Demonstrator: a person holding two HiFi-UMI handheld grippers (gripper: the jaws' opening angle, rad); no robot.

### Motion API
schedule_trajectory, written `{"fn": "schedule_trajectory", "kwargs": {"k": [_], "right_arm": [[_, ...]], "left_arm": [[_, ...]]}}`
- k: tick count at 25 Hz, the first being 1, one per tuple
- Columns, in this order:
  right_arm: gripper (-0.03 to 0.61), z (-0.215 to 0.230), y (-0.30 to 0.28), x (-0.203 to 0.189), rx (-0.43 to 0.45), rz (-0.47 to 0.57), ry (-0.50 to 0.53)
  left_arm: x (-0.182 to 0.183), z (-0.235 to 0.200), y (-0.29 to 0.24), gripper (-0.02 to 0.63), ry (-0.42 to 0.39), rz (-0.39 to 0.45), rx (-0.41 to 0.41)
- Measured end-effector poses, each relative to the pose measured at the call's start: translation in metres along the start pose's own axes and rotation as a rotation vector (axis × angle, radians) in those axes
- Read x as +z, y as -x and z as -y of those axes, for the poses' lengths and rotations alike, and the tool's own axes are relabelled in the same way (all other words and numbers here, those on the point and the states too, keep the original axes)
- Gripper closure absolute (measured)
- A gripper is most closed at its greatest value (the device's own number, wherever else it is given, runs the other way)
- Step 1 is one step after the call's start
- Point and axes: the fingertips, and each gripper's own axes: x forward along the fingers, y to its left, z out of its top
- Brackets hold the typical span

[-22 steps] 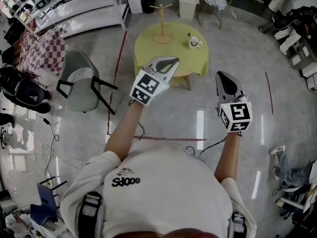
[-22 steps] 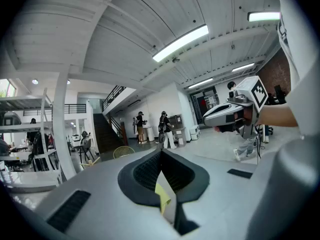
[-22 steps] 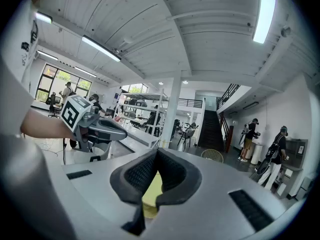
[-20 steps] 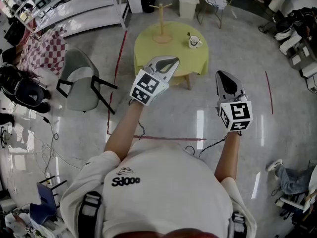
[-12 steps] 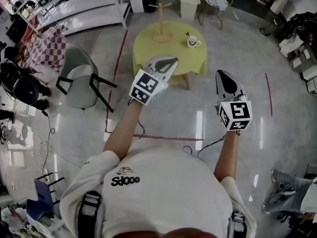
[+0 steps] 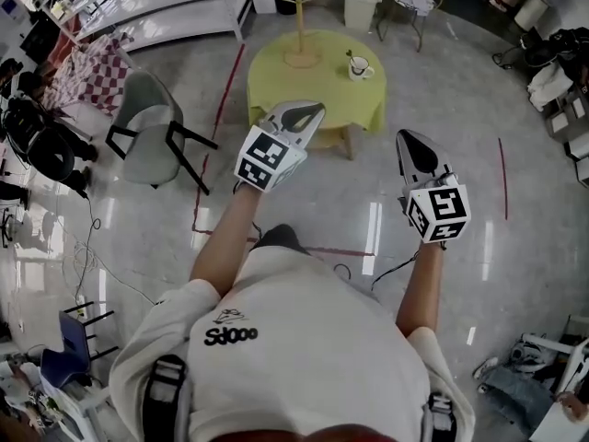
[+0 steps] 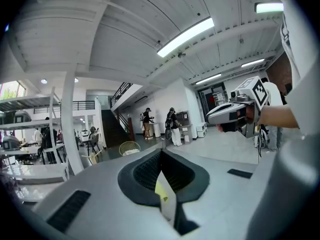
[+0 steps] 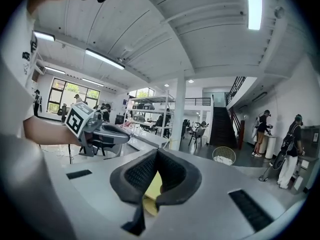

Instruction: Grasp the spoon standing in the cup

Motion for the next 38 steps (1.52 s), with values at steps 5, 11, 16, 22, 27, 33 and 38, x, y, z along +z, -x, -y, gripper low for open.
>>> {"fn": "schedule_trajectory", "kwargs": {"k": [5,11,16,22,27,33,38], "right_arm": [[0.565,0.01,-0.009,-0.013,-0.01,-0.003,-0.027],[0.565,0.032,-0.045,-0.023,-0.033,-0.008,-0.054],[0.565,0.064,-0.091,-0.022,-0.049,0.026,-0.093],[0.565,0.098,-0.174,-0.024,-0.07,-0.001,-0.074],[0.565,0.124,-0.24,-0.022,-0.094,-0.039,-0.057],[0.565,0.145,-0.302,-0.032,-0.102,-0.074,-0.042],[0.565,0.155,-0.345,-0.044,-0.123,-0.133,-0.045]], "left_arm": [[-0.011,-0.005,-0.011,0.588,0.002,-0.009,0.009],[-0.026,-0.031,-0.041,0.588,0.017,-0.02,-0.004],[-0.036,-0.076,-0.083,0.588,0.021,-0.017,-0.01],[-0.048,-0.149,-0.139,0.588,0.009,-0.027,-0.034],[-0.055,-0.211,-0.18,0.588,0.008,-0.032,-0.059],[-0.07,-0.26,-0.219,0.588,0.023,-0.034,-0.084],[-0.087,-0.292,-0.238,0.588,0.05,-0.049,-0.119]]}}
